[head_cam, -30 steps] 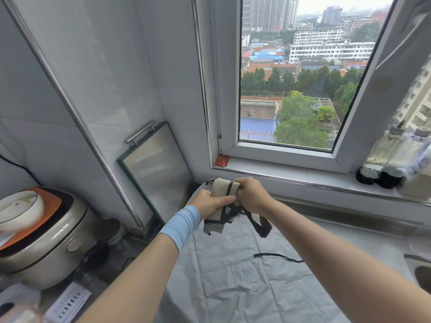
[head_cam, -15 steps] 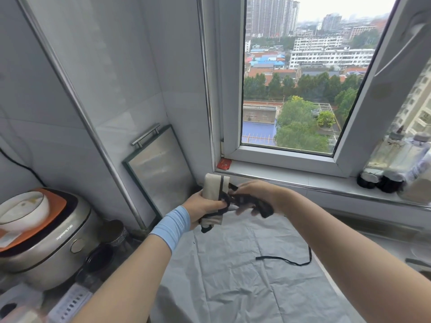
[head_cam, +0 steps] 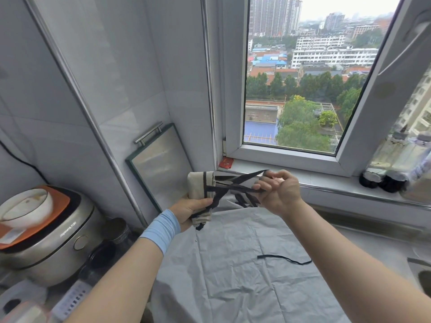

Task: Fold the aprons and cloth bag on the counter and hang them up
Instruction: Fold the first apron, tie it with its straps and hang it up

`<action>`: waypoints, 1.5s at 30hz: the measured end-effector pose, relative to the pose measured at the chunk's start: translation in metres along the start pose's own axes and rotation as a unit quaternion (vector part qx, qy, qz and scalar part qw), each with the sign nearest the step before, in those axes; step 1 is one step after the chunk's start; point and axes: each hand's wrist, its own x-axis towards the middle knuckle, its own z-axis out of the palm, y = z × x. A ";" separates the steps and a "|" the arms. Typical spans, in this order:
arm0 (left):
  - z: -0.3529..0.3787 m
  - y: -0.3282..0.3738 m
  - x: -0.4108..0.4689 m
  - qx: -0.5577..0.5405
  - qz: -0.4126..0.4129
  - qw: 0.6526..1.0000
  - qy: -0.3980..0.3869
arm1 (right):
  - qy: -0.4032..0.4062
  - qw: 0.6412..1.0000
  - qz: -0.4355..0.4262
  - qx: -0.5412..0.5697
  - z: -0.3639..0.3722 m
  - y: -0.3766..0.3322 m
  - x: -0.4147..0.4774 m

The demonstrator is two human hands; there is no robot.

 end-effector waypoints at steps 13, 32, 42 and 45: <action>0.052 0.014 -0.001 0.245 0.003 0.932 -0.268 | 0.137 0.854 0.202 -0.459 -0.024 0.012 0.022; 0.029 -0.114 0.070 0.319 -0.271 0.890 -0.182 | -0.111 0.532 0.113 -0.832 -0.081 0.056 0.020; 0.013 -0.180 0.106 0.498 -0.212 0.837 -0.075 | -0.088 0.484 0.096 -0.865 -0.189 0.094 0.033; 0.010 -0.188 0.117 0.459 -0.180 0.870 -0.026 | -0.125 0.451 0.083 -0.880 -0.208 0.105 0.027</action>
